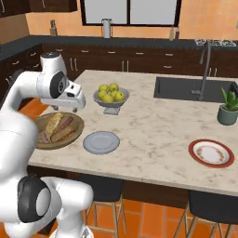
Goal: Place one bun and one sausage from the bowl on each plate.
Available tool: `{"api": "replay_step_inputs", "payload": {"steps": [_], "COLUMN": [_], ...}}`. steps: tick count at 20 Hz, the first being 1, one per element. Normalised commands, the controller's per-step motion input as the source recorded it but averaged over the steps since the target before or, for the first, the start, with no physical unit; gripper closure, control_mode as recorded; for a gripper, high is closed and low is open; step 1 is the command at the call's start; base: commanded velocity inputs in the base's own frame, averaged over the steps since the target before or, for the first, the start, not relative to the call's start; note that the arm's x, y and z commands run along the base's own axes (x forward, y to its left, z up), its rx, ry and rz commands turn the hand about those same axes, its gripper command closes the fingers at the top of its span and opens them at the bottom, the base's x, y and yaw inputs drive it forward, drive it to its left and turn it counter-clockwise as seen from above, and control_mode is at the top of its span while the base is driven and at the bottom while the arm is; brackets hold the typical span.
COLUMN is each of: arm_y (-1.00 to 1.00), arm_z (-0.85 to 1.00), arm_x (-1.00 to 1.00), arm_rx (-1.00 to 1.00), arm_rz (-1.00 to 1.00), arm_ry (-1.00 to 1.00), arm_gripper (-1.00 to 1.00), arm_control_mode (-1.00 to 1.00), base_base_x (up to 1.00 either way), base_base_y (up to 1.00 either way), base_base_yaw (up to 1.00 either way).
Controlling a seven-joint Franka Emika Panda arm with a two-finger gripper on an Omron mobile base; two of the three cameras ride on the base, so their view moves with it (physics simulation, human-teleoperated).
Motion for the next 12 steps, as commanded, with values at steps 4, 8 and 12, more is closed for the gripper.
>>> {"api": "replay_step_inputs", "payload": {"steps": [4,8,12], "arm_y": [0.96,0.64,0.48], "arm_z": [-0.55,-0.74,-0.86], "arm_x": [0.56,0.5,0.4], "arm_rx": [-0.01,0.0,0.0], "arm_rz": [0.0,0.0,0.0], "arm_ry": [0.05,0.03,0.06], "arm_gripper": [-1.0,-1.0,-1.0], "arm_control_mode": [-1.0,-1.0,-1.0], "base_base_x": [0.0,0.0,0.0], "base_base_y": [0.0,0.0,0.0], "base_base_yaw": [0.0,0.0,0.0]}}
